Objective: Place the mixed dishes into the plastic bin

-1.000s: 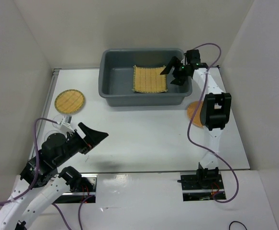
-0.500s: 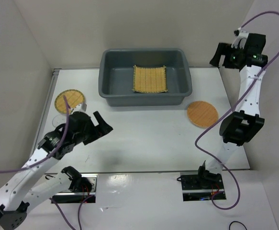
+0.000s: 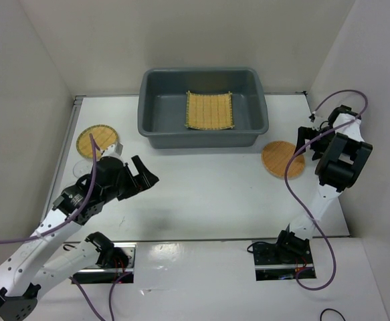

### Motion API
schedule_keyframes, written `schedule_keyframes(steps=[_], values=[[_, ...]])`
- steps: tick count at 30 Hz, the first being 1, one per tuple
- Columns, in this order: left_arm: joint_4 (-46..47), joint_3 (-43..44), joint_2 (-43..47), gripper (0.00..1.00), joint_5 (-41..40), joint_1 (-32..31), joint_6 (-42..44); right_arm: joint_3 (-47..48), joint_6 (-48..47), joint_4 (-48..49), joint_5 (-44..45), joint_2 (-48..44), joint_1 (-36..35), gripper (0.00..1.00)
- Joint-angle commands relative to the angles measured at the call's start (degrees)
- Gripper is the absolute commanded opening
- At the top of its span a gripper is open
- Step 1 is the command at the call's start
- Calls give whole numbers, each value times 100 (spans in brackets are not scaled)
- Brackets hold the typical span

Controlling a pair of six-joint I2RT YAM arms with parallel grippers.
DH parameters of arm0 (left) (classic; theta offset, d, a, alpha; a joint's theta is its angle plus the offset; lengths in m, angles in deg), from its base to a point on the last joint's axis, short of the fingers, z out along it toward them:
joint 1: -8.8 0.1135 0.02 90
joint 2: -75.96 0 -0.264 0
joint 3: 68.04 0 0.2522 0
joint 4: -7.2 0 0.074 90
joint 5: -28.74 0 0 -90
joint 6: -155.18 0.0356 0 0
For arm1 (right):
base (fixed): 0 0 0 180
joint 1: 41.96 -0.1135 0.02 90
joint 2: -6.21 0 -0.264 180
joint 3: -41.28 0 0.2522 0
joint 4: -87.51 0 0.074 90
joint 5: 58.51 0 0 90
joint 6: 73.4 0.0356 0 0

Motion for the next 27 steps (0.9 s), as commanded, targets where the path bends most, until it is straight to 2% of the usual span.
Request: schedule_keyframes(steps=[1, 7, 10, 11, 12, 14, 19, 22, 23, 25, 26, 27], values=[[-13, -80, 320, 100, 98, 23, -252, -7, -303, 299, -33, 57, -39, 98], [-154, -81, 602, 100, 203, 23, -568, 150, -548, 10, -516, 820, 66, 98], [-207, -133, 725, 100, 203, 23, -700, 457, -811, -473, -1078, 1399, 67, 98], [-207, -186, 725, 100, 256, 23, -701, 720, -935, -936, -1454, 1576, 67, 98], [-207, -186, 778, 100, 256, 23, -753, 896, -1258, -1228, -1649, 1778, 67, 96], [-259, -186, 778, 100, 256, 23, -754, 1012, -1191, -1406, -1905, 2140, 67, 89], [-260, -186, 778, 100, 256, 23, -806, 460, -1682, -1406, -1906, 2193, -178, 77], [-260, -186, 778, 100, 256, 23, -806, 21, -1867, -1406, -1844, 2193, -346, 58], [-260, -186, 778, 100, 256, 23, -806, -42, -1946, -1406, -1844, 2193, -346, 44], [-260, -186, 778, 100, 309, 23, -806, -95, -1947, -1406, -1844, 2193, -346, 25], [-208, -186, 778, 100, 309, 23, -806, -95, -1947, -1406, -1844, 2193, -346, 11], [-207, -186, 778, 100, 309, 23, -806, -95, -1947, -1406, -1905, 2193, -346, 5]])
